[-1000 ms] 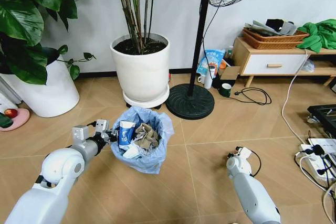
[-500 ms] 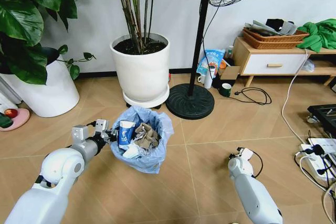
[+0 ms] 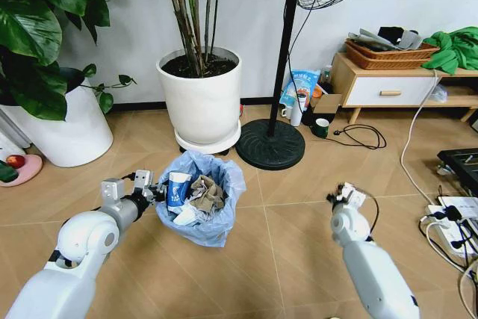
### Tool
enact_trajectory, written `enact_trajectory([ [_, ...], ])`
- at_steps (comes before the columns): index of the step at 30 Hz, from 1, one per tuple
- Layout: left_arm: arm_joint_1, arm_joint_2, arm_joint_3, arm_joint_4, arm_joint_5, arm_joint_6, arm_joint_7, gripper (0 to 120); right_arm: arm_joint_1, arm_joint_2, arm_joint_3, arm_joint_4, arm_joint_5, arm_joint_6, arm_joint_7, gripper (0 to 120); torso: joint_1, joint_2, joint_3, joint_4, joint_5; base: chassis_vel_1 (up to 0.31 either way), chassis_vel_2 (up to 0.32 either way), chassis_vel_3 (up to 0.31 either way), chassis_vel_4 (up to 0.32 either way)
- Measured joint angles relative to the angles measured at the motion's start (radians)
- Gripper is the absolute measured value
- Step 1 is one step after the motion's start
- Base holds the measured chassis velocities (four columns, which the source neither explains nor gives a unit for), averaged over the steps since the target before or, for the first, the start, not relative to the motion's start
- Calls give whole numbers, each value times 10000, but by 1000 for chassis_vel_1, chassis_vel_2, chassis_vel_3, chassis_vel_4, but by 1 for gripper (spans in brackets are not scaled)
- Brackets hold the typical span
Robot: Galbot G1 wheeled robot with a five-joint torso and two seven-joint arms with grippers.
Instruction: Pick up the trash bin and place the garbage on the floor into it.
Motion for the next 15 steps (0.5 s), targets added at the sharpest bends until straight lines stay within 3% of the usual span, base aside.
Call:
enact_trajectory([
  [3, -14, 9, 3, 20, -8, 14, -6, 0, -30, -521, -279, 1095, 624, -150, -218, 0, 0, 0, 0, 0, 2, 0, 0, 0, 0],
  [7, -25, 68, 15, 29, -25, 25, -11, 0, 79, -1870, -1094, 2956, 1632, -356, -544, 0, 0, 0, -1, -1, -1, 0, 0, 0, 0],
  [15, -112, 118, 36, 73, -64, 35, -5, 0, 803, -2948, -2452, 4524, 2342, -394, -1472, 0, 0, 0, 0, 1, -1, 0, 0, 0, 0],
])
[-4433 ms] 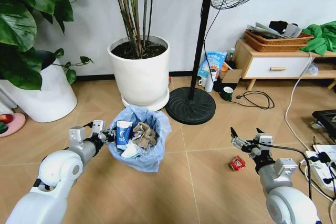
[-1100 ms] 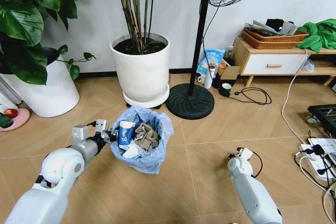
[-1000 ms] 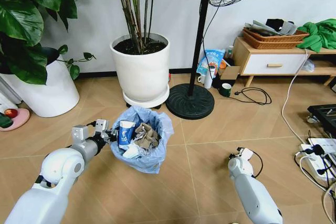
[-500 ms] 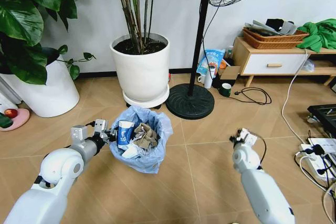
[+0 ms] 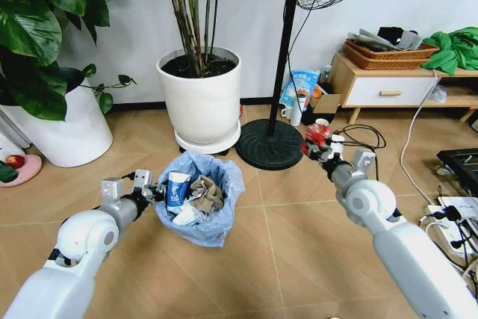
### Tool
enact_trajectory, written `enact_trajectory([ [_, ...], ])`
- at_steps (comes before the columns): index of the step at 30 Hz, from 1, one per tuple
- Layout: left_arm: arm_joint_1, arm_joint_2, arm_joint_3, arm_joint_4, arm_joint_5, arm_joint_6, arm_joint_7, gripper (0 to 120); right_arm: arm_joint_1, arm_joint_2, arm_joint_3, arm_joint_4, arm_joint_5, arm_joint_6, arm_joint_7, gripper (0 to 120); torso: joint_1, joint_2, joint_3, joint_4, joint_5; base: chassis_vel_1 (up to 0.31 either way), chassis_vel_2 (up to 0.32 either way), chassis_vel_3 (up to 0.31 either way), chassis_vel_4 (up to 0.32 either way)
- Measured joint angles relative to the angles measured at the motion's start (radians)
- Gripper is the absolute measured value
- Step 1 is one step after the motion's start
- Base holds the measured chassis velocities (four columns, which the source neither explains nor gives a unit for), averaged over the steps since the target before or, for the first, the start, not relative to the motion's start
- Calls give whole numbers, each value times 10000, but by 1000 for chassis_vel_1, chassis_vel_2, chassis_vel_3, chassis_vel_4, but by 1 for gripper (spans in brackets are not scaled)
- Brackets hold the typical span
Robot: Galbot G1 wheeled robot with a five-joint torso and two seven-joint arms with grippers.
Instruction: Pick up the trash bin and place the garbage on the floor into it.
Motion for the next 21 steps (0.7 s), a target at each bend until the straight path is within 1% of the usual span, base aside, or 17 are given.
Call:
enact_trajectory([
  [3, -42, -5, 38, 52, 0, 4, 1, 0, 482, -226, -734, 580, 227, 17, -481, 0, 0, 0, 0, 0, 0, 0, 0, 0, 0],
  [4, -42, -5, 38, 52, 0, 4, 1, 0, 482, -226, -734, 580, 227, 17, -481, 0, 0, 0, 0, 0, 0, 0, 0, 0, 0],
  [8, -142, -54, 153, 157, 13, 11, 4, 0, 1326, -254, -1639, 1185, 597, -250, -952, 0, 1, 0, 0, -1, -2, 0, 0, 0, 0],
  [10, -165, -66, 178, 178, 20, 12, 5, 0, 1538, -226, -1849, 1227, 702, -304, -1003, 0, 1, 0, 0, -1, -2, 0, 0, 0, 0],
  [13, -243, -117, 261, 230, 35, 19, 7, 0, 2212, -117, -2760, 1202, 852, -337, -1112, 0, 1, 0, 1, 0, 0, 0, 0, 0, 0],
  [15, -258, -124, 272, 237, 36, 21, 7, 0, 2323, -87, -2925, 1173, 858, -336, -1130, 0, 1, 0, 0, 0, -1, 0, 0, 0, 0],
  [18, -346, -130, 301, 295, 27, 34, 7, 0, 2832, 71, -3987, 1081, 1003, -346, -1154, 0, 1, 0, 1, 1, 2, 0, 0, 0, 0],
  [19, -346, -130, 301, 295, 27, 34, 7, 0, 2832, 71, -3987, 1081, 1003, -346, -1154, 0, 1, 0, 1, 1, 2, 0, 0, 0, 0],
  [21, -377, -112, 302, 329, 18, 36, 8, 0, 2980, 76, -4492, 1063, 1014, -365, -1175, 0, 1, 0, 1, 0, 0, 0, 0, 0, 0],
])
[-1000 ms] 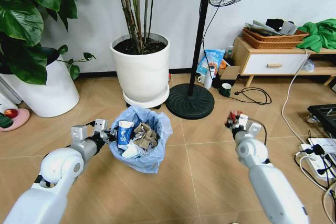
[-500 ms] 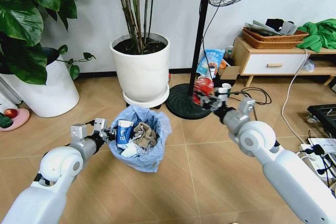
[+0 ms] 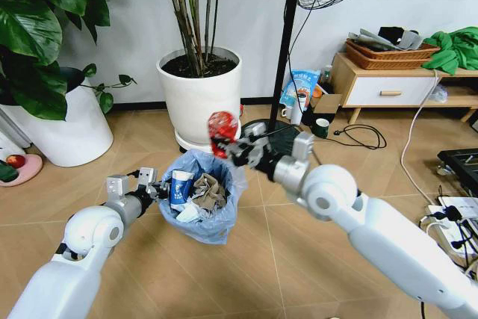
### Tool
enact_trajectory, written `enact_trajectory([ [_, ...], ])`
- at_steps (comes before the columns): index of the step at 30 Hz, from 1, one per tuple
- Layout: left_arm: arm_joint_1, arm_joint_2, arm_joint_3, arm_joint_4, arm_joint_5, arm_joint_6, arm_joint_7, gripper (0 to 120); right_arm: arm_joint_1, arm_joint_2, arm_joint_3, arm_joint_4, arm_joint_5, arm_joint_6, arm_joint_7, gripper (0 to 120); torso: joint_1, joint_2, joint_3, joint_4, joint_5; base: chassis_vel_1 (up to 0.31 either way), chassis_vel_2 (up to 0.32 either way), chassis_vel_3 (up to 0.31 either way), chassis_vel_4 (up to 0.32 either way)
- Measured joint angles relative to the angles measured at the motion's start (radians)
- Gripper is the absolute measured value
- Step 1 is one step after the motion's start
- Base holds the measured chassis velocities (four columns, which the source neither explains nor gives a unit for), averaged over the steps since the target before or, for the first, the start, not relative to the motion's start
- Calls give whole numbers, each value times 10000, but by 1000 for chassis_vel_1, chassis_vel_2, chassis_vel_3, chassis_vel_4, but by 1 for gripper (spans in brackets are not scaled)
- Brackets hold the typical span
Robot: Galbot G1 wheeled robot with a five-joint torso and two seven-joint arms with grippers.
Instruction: Pick up the trash bin and place the garbage on the floor into it.
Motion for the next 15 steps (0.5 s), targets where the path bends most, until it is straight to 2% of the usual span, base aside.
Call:
enact_trajectory([
  [9, -41, -29, 15, 36, -6, 3, 1, 0, 121, 64, -904, -324, -291, -3, 181, 0, 0, 0, 0, -1, 0, 0, 0, 0, 0],
  [13, -72, -38, 19, 37, -5, 3, 15, 0, 110, 196, -1097, -632, -545, -18, 281, 15, -1, 0, 0, -2, 0, 0, 0, 0, 0],
  [15, -77, -39, 19, 37, -5, 3, 18, 0, 119, 222, -1135, -674, -567, -18, 297, 19, 0, 0, 0, -1, 1, 0, 0, 0, 0],
])
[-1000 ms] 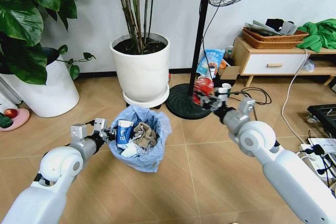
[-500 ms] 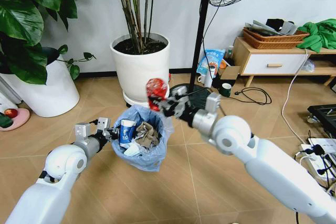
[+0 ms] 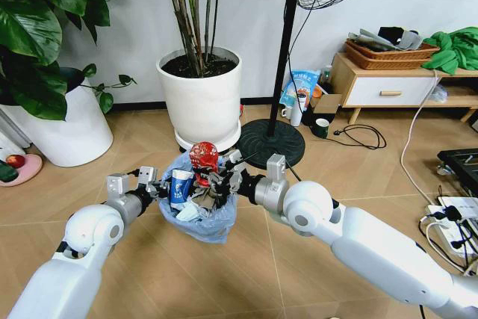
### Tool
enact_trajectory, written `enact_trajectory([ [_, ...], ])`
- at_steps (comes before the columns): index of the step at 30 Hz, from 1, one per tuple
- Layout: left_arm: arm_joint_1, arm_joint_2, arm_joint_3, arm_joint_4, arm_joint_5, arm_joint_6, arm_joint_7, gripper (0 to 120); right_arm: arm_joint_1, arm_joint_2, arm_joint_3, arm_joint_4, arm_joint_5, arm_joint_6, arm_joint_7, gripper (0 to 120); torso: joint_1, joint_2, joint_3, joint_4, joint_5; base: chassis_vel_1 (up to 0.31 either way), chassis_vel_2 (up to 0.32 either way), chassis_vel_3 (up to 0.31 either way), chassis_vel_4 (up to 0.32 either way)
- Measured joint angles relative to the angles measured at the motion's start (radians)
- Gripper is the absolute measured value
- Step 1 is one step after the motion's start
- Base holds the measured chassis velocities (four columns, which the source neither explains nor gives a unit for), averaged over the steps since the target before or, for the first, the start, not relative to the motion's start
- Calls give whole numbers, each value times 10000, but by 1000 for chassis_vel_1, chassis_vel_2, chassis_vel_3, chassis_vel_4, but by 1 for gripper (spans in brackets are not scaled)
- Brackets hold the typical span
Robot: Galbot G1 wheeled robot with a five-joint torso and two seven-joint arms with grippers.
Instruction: Pick up the trash bin and place the garbage on the floor into it.
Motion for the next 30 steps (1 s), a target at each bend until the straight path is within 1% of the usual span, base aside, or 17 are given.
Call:
enact_trajectory([
  [3, -3, -1, -6, 0, 0, 0, 12, 0, 37, 56, -57, -114, -40, 2, 39, 34, 0, 0, 0, 1, 0, 0, 0, 0, 0],
  [4, -2, 0, -14, 0, 0, 0, 18, 0, 43, 64, -57, -139, -51, 9, 52, 37, 0, 0, 0, 1, 0, 0, 0, 0, 0],
  [5, -2, 0, -14, 0, 0, 0, 18, 0, 43, 64, -57, -139, -51, 9, 52, 37, 0, 0, 0, 1, 0, 0, 0, 0, 0],
  [8, -2, -4, -22, 1, 6, 0, 30, 0, 45, 63, 23, -151, -67, 20, 102, 52, 0, 0, 0, 0, 0, 0, 0, 0, 0],
  [9, -2, -4, -22, 1, 6, 0, 30, 0, 45, 63, 23, -151, -67, 20, 102, 52, 0, 0, 0, 0, 0, 0, 0, 0, 0],
  [12, -26, -31, -8, 26, 21, -3, 41, 0, 20, 6, 187, -95, -60, 33, 135, 68, 0, 0, 0, 0, 0, 0, 0, 0, 0],
  [13, -26, -31, -8, 26, 21, -3, 41, 0, 20, 6, 187, -95, -60, 33, 135, 68, 0, 0, 0, 0, 0, 0, 0, 0, 0],
  [14, -31, -35, -2, 30, 24, -5, 42, 0, 17, -6, 204, -84, -55, 33, 136, 71, 0, 0, 0, 0, 0, 0, 0, 0, 0],
  [16, -32, -31, 6, 32, 26, -6, 48, 0, 24, -9, 209, -86, -55, 47, 137, 82, 0, 0, 0, 0, 0, 0, 0, 0, 0],
  [17, -32, -31, 6, 32, 26, -6, 48, 0, 24, -9, 209, -86, -55, 47, 137, 82, 0, 0, 0, 0, 0, 0, 0, 0, 0],
  [19, -32, -15, 6, 32, 26, -9, 49, 0, 57, 13, 202, -89, -56, 52, 136, 89, 0, 0, 0, 0, 0, 0, 0, 0, 0],
  [20, -29, -5, 0, 32, 26, -10, 50, 0, 98, 32, 161, -91, -57, 62, 134, 95, 0, 0, 0, 0, 0, 0, 0, 0, 0],
  [21, -29, -5, 0, 32, 26, -10, 50, 0, 98, 32, 161, -91, -57, 62, 134, 95, 0, 0, 0, 0, 0, 0, 0, 0, 0],
  [23, -25, 2, -12, 33, 26, -12, 51, 0, 176, 47, 63, -111, -56, 84, 117, 99, 0, 0, 0, 0, 1, 0, 0, 0, 0],
  [26, -23, -3, -13, 33, 26, -14, 52, 0, 319, 62, -76, -178, -40, 143, 40, 100, 0, 0, 0, 1, 0, 0, 0, 0, 0],
  [30, -11, -28, -23, 32, 35, -20, 52, 0, 482, 48, -165, -251, 111, 378, -489, 100, -1, 0, 0, 0, 0, 0, 0, 0, 0],
])
